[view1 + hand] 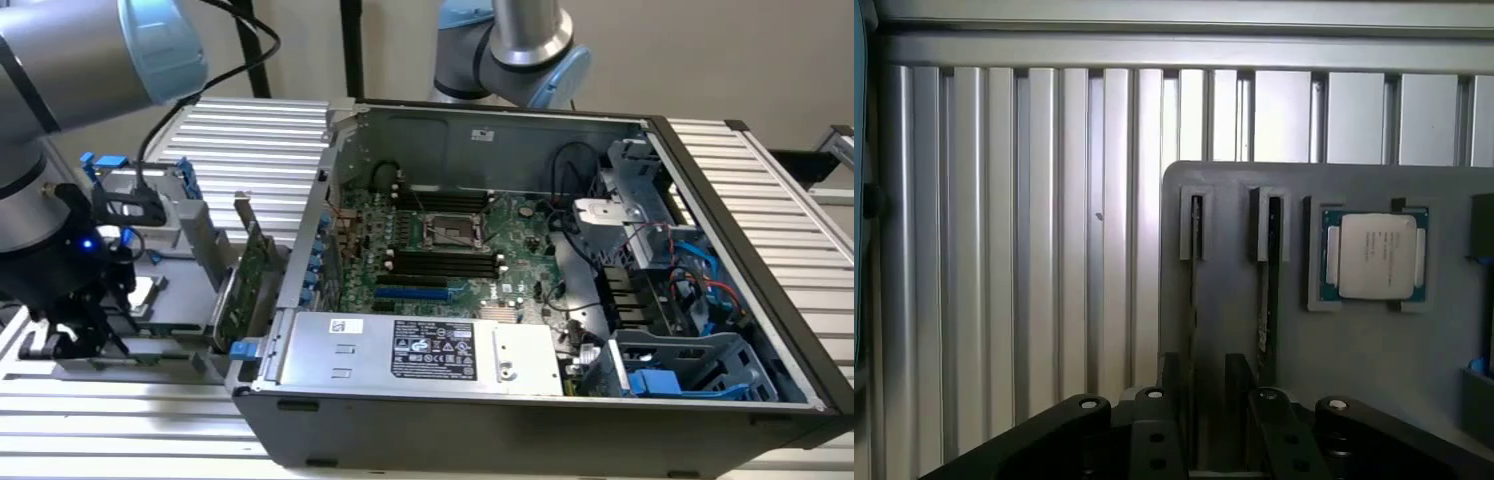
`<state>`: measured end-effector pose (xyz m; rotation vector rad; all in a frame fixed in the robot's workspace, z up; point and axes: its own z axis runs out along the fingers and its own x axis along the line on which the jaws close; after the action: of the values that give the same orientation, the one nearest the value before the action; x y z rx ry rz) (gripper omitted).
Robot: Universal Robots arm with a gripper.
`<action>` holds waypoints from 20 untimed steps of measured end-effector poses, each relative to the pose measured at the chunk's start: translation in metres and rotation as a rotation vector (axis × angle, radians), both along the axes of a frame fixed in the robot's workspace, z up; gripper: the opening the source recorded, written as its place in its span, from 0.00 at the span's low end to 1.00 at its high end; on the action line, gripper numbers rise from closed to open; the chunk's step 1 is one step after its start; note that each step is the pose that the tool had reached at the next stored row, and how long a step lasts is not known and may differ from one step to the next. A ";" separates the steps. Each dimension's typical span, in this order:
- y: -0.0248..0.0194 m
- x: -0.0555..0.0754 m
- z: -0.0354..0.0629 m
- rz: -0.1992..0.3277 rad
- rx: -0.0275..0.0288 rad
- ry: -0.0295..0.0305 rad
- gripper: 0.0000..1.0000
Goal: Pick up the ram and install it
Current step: 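Pick up the ram and move it above insertion slot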
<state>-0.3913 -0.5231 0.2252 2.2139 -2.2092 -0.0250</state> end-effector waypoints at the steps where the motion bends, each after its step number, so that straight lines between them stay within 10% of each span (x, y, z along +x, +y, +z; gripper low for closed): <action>1: -0.0003 0.000 -0.0018 0.000 0.0000 0.0000 1.00; 20: -0.0022 0.000 -0.0285 0.000 -0.0001 0.0009 1.00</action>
<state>-0.3913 -0.5253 0.1967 2.2134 -2.2088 -0.0259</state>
